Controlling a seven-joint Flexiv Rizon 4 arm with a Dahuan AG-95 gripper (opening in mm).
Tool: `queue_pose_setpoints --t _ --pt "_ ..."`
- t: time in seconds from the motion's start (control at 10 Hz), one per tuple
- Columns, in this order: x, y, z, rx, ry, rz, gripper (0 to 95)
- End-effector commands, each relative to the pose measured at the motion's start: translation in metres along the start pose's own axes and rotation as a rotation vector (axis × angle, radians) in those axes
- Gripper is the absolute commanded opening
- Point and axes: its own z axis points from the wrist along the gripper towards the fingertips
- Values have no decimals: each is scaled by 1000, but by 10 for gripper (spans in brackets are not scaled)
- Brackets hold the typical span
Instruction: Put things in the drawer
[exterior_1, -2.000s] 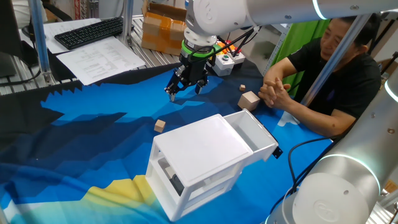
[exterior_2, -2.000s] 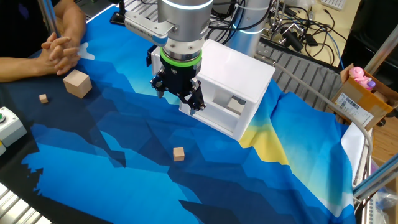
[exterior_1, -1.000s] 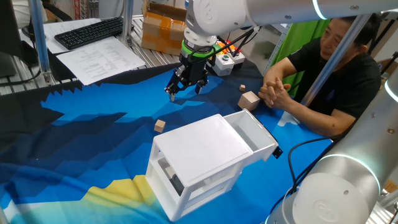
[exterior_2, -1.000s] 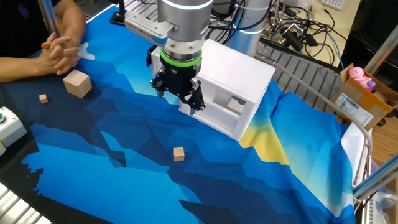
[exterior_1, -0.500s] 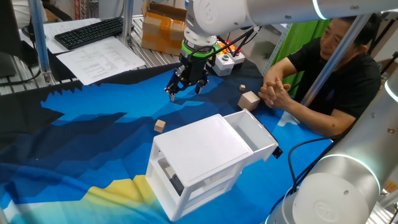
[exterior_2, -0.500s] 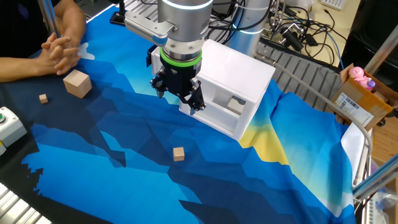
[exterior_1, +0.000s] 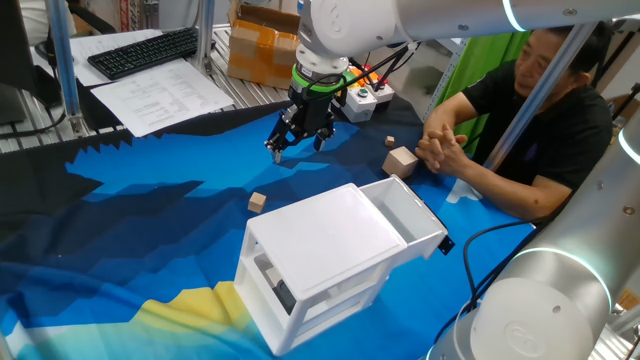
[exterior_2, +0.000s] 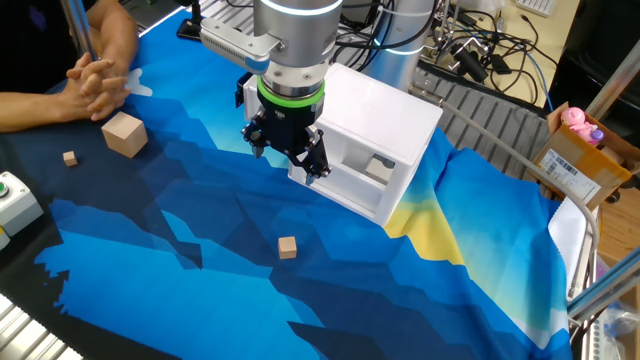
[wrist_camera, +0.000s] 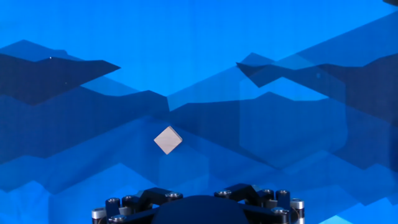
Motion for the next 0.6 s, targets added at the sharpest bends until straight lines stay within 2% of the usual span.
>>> queue_pose_setpoints --t 0.1,0.2,0.4,0.6 --pt "0 0 0 0 1 0 950" --pt "2 1 1 -175 -15 86 0" --pt "11 4 9 -176 -17 77 0" --pt "12 8 14 -179 -38 80 0"
